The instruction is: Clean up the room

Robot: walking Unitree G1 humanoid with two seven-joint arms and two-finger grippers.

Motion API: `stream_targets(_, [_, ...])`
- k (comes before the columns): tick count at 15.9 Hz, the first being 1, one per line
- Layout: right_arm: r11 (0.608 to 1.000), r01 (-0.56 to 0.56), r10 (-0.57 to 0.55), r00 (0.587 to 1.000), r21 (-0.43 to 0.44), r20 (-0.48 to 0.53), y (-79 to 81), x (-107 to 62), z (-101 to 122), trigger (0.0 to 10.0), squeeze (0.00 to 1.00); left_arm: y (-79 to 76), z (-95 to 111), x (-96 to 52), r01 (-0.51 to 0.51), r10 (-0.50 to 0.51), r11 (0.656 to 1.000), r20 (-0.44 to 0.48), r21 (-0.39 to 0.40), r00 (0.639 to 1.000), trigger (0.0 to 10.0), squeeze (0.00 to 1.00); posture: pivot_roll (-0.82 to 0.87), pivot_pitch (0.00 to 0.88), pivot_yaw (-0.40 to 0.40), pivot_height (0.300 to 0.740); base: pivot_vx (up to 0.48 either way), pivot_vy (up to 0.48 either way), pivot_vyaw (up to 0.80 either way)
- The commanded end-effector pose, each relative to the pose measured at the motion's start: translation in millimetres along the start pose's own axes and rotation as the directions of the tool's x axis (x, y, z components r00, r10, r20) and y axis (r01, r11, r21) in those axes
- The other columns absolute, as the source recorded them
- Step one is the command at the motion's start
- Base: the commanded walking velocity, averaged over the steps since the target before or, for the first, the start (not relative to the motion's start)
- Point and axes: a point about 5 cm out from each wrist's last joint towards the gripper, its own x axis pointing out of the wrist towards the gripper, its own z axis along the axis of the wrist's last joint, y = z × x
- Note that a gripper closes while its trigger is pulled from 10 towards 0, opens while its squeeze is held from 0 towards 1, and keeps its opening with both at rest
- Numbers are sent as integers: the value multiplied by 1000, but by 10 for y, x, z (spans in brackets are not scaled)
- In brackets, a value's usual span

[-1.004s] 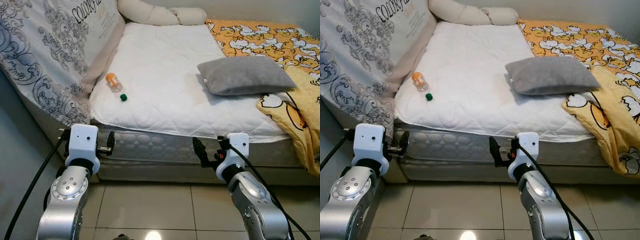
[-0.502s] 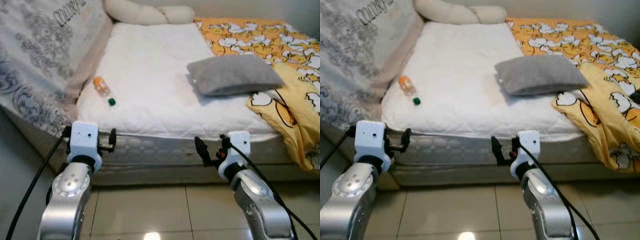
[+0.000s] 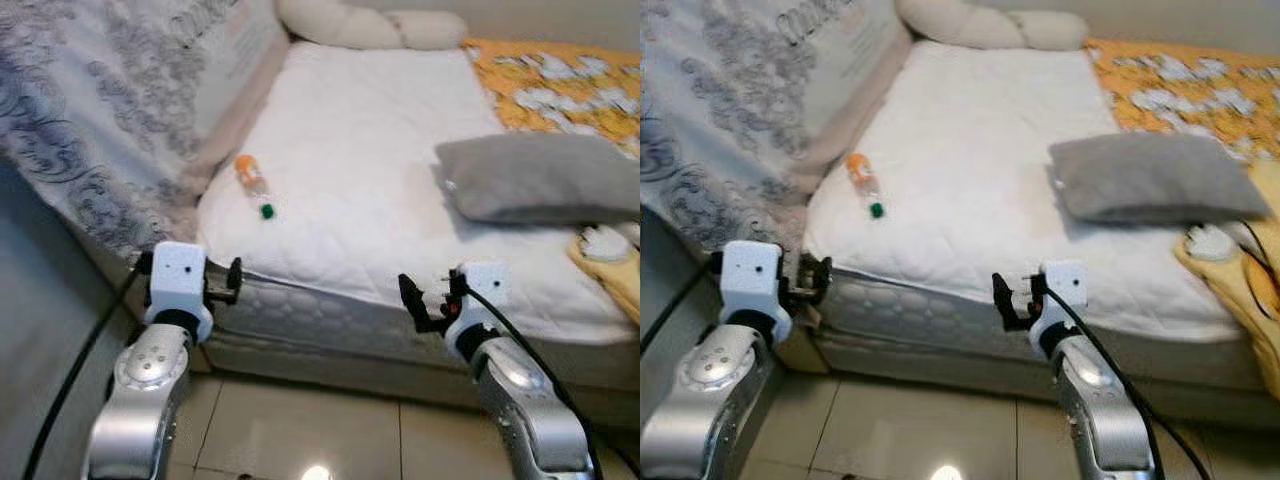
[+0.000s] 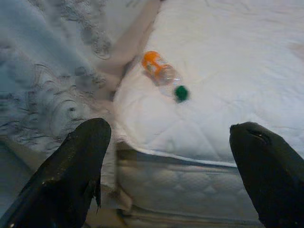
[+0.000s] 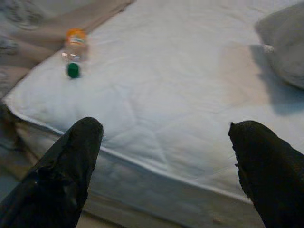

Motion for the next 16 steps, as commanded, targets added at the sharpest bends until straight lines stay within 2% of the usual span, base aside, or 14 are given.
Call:
stream_targets(1, [1000, -17, 17, 1000, -6, -1, 48, 12, 11, 10000, 0, 26, 6, -2, -11, 11, 1000, -3, 3, 1000, 10000, 0, -59, 0, -9, 740, 259, 0, 0])
stream_targets(8, [999, -36, 36, 999, -22, -10, 81, 15, -2, 10000, 0, 24, -2, -5, -7, 7, 1000, -4, 1, 1000, 10000, 0, -56, 0, -10, 740, 259, 0, 0])
stream_targets(11, [999, -45, 44, 999, -31, -16, 90, 15, -10, 10000, 0, 24, -2, -2, -5, 5, 1000, -3, 2, 1000, 10000, 0, -55, 0, -12, 740, 260, 0, 754])
stream_targets(16, [998, -54, 53, 998, -38, -29, 86, 17, -29, 10000, 0, 27, 6, 4, -3, 3, 1000, 2, -3, 1000, 10000, 0, -57, 0, -11, 740, 263, 0, 0])
